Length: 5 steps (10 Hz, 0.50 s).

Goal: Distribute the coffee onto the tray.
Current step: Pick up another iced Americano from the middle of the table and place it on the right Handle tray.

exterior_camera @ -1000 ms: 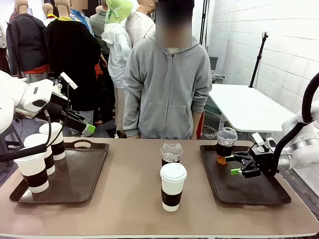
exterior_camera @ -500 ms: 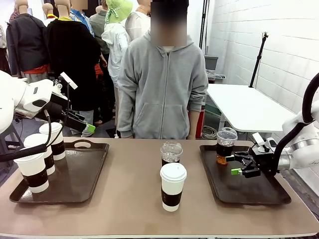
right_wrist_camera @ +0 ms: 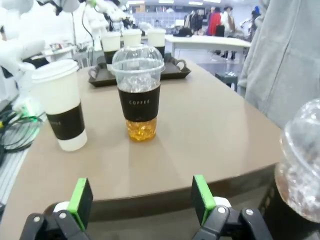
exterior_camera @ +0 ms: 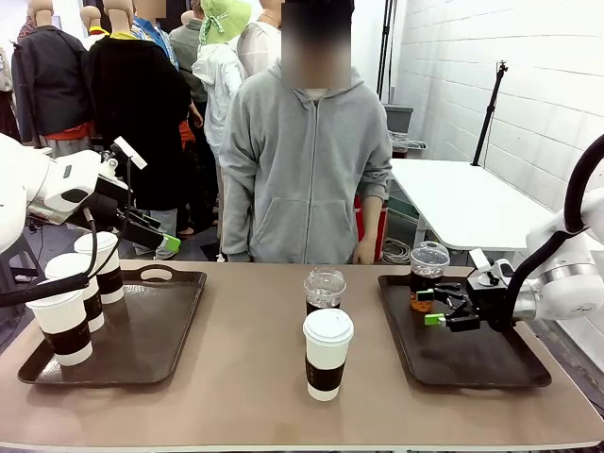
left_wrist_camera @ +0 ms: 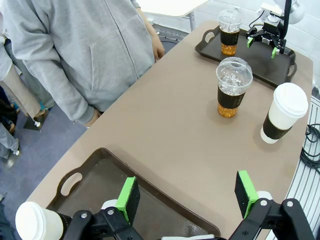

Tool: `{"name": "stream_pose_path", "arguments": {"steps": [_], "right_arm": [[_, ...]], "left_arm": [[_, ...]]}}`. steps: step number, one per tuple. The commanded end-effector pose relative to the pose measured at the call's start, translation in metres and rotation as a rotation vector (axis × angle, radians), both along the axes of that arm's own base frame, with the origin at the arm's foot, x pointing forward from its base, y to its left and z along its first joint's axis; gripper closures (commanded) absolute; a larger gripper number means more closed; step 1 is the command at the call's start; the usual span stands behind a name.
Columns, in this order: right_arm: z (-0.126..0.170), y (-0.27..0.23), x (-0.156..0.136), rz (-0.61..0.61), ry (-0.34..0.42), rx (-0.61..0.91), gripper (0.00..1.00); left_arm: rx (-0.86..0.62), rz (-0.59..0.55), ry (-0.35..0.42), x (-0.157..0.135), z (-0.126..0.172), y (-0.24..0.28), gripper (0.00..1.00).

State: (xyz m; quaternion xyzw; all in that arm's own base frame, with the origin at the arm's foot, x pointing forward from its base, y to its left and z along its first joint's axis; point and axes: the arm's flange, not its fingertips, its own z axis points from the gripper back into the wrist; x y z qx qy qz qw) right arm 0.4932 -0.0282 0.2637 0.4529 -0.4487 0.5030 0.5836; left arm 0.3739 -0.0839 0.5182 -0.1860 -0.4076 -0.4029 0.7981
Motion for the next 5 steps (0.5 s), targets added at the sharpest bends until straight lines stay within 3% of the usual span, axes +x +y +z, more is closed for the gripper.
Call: {"name": "stream_pose_path", "arguments": {"steps": [1, 5], "right_arm": [[0.003, 0.022, -0.009, -0.053, -0.012, 0.012, 0.00], [0.005, 0.064, 0.000, -0.025, -0.030, -0.010, 0.00]], "left_arm": [[-0.007, -0.003, 0.004, 0.000, -0.002, 0.001, 0.00], [-0.007, -0.003, 0.004, 0.000, -0.002, 0.001, 0.00]]}}
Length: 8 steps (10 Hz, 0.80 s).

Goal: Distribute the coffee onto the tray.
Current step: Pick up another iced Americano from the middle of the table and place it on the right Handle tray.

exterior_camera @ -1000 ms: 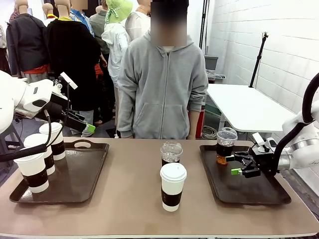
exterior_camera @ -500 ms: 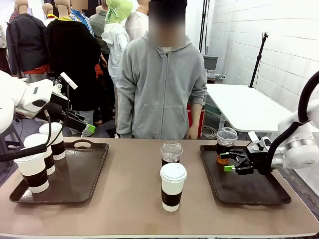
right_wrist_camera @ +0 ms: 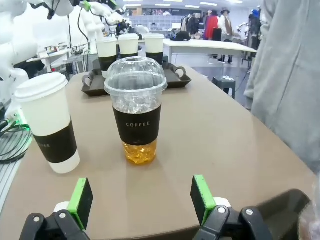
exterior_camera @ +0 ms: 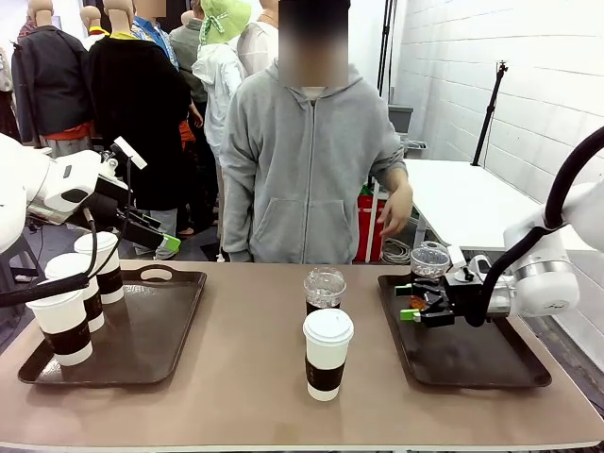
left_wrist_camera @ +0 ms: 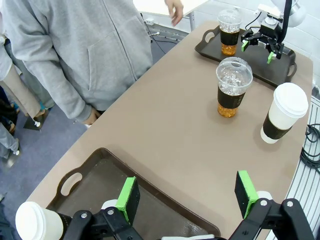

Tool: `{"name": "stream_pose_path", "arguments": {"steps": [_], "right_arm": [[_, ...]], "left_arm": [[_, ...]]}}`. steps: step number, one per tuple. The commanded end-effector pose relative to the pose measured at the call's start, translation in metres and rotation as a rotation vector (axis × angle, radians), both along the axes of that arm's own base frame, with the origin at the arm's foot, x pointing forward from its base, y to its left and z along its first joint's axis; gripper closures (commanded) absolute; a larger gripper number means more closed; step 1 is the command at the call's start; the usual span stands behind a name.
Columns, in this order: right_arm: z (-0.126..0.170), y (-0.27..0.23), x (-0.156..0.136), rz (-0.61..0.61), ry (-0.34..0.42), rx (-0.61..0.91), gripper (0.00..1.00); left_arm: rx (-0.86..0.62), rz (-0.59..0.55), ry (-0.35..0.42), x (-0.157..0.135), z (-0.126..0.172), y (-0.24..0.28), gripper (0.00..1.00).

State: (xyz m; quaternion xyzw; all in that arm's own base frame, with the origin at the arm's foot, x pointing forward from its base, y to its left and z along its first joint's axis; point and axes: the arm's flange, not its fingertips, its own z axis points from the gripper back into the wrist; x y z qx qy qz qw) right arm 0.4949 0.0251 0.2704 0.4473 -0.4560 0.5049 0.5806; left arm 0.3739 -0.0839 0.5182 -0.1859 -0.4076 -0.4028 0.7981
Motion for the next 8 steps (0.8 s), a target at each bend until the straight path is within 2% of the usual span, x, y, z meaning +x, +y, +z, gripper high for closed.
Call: {"name": "stream_pose_path", "arguments": {"steps": [1, 6, 8], "right_arm": [[-0.004, 0.023, 0.002, 0.007, -0.008, -0.017, 0.00], [-0.003, 0.070, 0.014, 0.093, -0.017, -0.042, 0.00], [-0.001, 0.066, 0.013, 0.091, -0.013, -0.041, 0.00]], "left_arm": [[-0.007, -0.003, 0.004, 0.000, -0.002, 0.001, 0.00], [-0.007, -0.003, 0.004, 0.000, -0.002, 0.001, 0.00], [-0.007, -0.003, 0.004, 0.000, -0.002, 0.001, 0.00]]}}
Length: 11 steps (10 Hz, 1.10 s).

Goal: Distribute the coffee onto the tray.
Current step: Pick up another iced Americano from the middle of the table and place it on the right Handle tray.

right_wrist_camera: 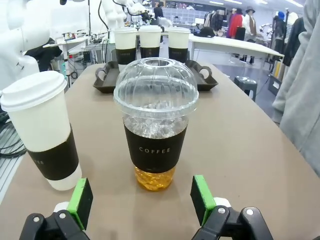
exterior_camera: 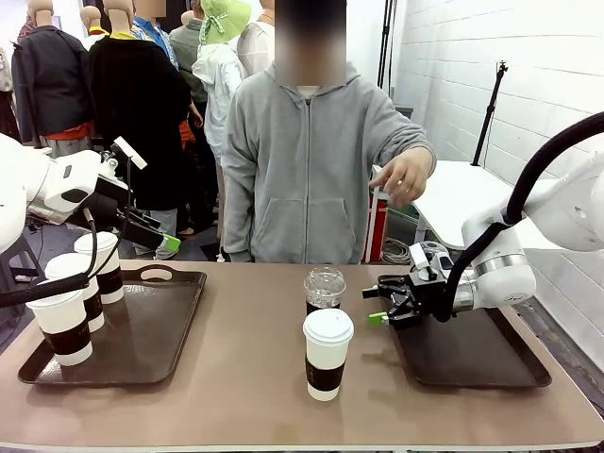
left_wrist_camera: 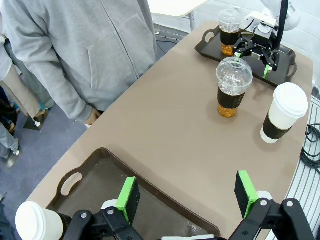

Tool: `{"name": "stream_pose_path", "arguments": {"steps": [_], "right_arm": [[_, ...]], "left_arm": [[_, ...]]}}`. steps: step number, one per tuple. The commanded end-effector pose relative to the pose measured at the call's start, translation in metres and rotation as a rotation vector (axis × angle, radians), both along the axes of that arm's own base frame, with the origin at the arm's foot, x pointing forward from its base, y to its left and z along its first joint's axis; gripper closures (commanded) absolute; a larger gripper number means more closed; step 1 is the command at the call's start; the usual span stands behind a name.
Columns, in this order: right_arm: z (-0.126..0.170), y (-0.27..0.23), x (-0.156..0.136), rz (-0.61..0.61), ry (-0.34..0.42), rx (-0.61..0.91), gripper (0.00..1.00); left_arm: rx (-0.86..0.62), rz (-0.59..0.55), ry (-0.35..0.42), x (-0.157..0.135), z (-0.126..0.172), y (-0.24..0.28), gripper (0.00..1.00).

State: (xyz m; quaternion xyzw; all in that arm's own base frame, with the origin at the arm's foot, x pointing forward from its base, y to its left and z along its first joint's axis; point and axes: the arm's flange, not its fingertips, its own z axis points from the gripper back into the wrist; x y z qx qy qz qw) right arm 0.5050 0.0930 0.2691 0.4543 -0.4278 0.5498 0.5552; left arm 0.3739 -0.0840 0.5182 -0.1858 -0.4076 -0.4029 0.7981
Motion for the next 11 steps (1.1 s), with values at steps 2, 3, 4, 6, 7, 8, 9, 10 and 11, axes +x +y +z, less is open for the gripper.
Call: {"name": "stream_pose_path", "arguments": {"steps": [2, 3, 4, 6, 7, 8, 9, 10, 11], "right_arm": [[0.005, -0.023, -0.004, -0.034, 0.011, 0.011, 0.00], [0.005, -0.036, -0.009, -0.059, 0.007, 0.011, 0.00], [0.006, -0.048, -0.012, -0.075, 0.009, 0.021, 0.00], [0.007, -0.079, -0.023, -0.119, 0.011, 0.020, 0.00], [0.007, -0.090, -0.026, -0.129, 0.015, 0.031, 0.00], [0.008, -0.097, -0.029, -0.146, 0.014, 0.026, 0.00], [0.006, -0.102, -0.032, -0.146, 0.025, 0.043, 0.00], [0.006, -0.102, -0.033, -0.146, 0.027, 0.044, 0.00], [0.007, -0.101, -0.032, -0.148, 0.031, 0.050, 0.00]], "left_arm": [[-0.008, -0.003, 0.004, 0.000, -0.002, 0.001, 0.00], [-0.008, -0.003, 0.004, 0.000, -0.002, 0.001, 0.00], [-0.008, -0.003, 0.004, 0.000, -0.002, 0.001, 0.00], [-0.008, -0.003, 0.004, 0.000, -0.002, 0.001, 0.00], [-0.008, -0.003, 0.004, 0.000, -0.002, 0.001, 0.00], [-0.008, -0.003, 0.004, 0.000, -0.002, 0.001, 0.00], [-0.008, -0.003, 0.004, 0.000, -0.002, 0.001, 0.00], [-0.008, -0.003, 0.004, 0.000, -0.002, 0.001, 0.00], [-0.008, -0.003, 0.004, 0.000, -0.002, 0.001, 0.00]]}}
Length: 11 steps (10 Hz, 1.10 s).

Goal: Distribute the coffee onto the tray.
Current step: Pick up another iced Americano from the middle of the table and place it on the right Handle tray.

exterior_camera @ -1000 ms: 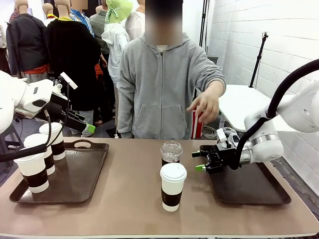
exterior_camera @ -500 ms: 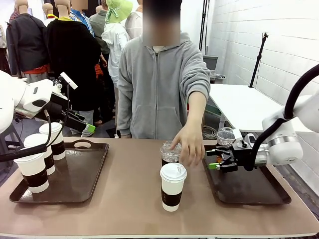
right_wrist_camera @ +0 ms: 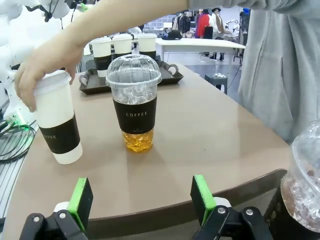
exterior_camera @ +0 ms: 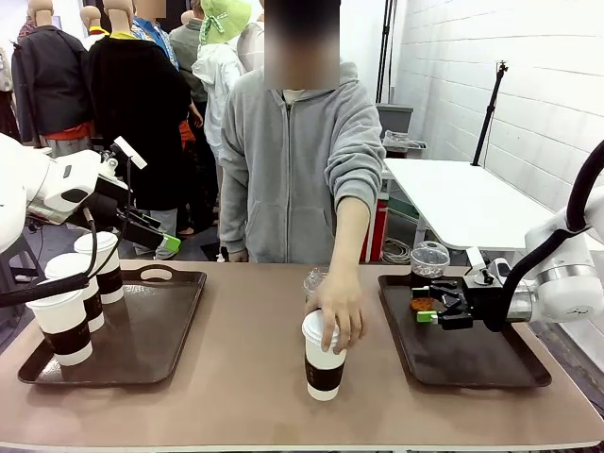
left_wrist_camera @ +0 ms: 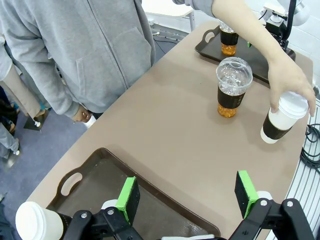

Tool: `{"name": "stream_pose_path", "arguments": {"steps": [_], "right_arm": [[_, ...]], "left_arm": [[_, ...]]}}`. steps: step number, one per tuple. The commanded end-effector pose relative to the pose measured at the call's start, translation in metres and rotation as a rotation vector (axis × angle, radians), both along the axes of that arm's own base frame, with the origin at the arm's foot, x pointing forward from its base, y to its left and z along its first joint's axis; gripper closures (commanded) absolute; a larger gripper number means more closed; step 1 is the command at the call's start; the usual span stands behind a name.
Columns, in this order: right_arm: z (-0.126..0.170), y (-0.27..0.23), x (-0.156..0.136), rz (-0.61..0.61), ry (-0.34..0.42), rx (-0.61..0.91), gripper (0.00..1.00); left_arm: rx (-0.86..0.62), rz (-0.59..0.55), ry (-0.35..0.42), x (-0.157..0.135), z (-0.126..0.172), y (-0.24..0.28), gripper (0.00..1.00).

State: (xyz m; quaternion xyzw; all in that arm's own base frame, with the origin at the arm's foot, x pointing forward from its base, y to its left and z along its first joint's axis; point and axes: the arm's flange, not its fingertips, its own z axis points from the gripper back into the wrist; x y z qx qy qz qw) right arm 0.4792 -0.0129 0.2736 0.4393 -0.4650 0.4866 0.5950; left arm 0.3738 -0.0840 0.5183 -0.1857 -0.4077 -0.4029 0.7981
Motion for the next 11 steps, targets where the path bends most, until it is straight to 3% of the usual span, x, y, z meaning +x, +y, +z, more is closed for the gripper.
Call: {"name": "stream_pose_path", "arguments": {"steps": [1, 11], "right_arm": [[0.0001, -0.0005, 0.0009, -0.003, -0.002, -0.006, 0.00], [0.0002, -0.0003, 0.0004, 0.000, -0.001, 0.000, 0.00]], "left_arm": [[-0.008, -0.003, 0.005, 0.0004, -0.0021, 0.0013, 0.00], [-0.008, -0.003, 0.005, 0.0004, -0.0021, 0.0013, 0.00]]}}
